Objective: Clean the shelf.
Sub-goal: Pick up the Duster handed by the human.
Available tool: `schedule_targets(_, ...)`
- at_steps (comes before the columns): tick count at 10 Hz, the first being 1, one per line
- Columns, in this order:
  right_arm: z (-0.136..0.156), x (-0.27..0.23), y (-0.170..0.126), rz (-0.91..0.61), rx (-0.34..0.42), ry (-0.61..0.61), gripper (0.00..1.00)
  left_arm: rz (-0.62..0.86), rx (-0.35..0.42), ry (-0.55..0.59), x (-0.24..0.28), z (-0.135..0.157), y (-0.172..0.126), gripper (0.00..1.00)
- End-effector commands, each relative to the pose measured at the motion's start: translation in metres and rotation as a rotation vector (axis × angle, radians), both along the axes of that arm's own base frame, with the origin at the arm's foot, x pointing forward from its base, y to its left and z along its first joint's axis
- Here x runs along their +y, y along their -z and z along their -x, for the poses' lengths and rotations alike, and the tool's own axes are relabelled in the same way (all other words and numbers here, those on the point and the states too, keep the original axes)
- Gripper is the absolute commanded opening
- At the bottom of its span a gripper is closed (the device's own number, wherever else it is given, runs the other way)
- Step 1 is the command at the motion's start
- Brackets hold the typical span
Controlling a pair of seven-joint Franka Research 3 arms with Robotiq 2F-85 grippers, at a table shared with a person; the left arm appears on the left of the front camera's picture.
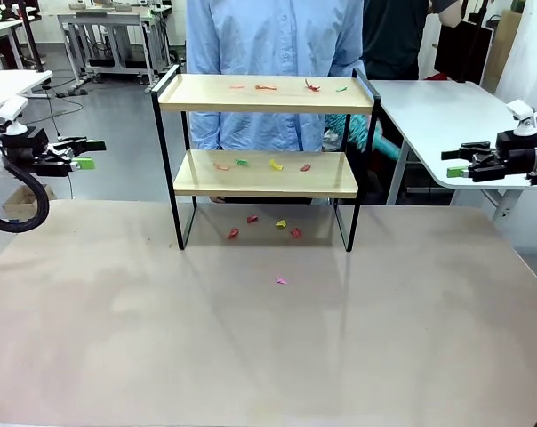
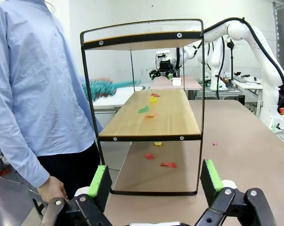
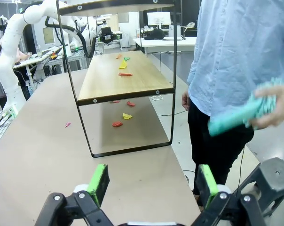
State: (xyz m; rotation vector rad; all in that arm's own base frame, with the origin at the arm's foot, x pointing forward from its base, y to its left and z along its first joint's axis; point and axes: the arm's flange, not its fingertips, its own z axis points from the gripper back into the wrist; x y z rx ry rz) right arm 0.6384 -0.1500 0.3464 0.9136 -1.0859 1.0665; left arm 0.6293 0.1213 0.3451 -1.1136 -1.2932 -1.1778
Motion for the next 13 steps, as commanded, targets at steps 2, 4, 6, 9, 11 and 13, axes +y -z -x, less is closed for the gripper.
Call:
schedule_targets(2,-0.0006,0.0004,-0.0013,0.001,-0.003,0.002,1.0,-0.007,-0.002,-0.003,0.0001,-0.0004,-0.001,1.0)
schedule_targets(4,-0.0006,0.0004,-0.0013,0.001,-0.003,0.002,1.0,-0.007,-0.002,-0.003,0.0001,-0.0004,-0.001,1.0)
schedule_targets(6,-0.0006,0.0004,-0.0013,0.001,-0.003,0.002,1.0,-0.007,-0.002,-0.003,0.0001,-0.0004,-0.001,1.0)
schedule_targets(9,-0.0006,0.0004,-0.0013,0.001,-0.003,0.002,1.0,-0.007,-0.002,-0.003,0.0001,-0.0004,-0.001,1.0)
schedule_targets(11,-0.0006,0.0004,-0.0013,0.001,-0.003,0.002,1.0,-0.007,-0.002,-0.003,0.0001,-0.0004,-0.001,1.0)
schedule_targets(13,-0.0006,0.0004,-0.0013,0.001,-0.003,0.002,1.0,-0.007,-0.002,-0.003,0.0001,-0.0004,-0.001,1.0)
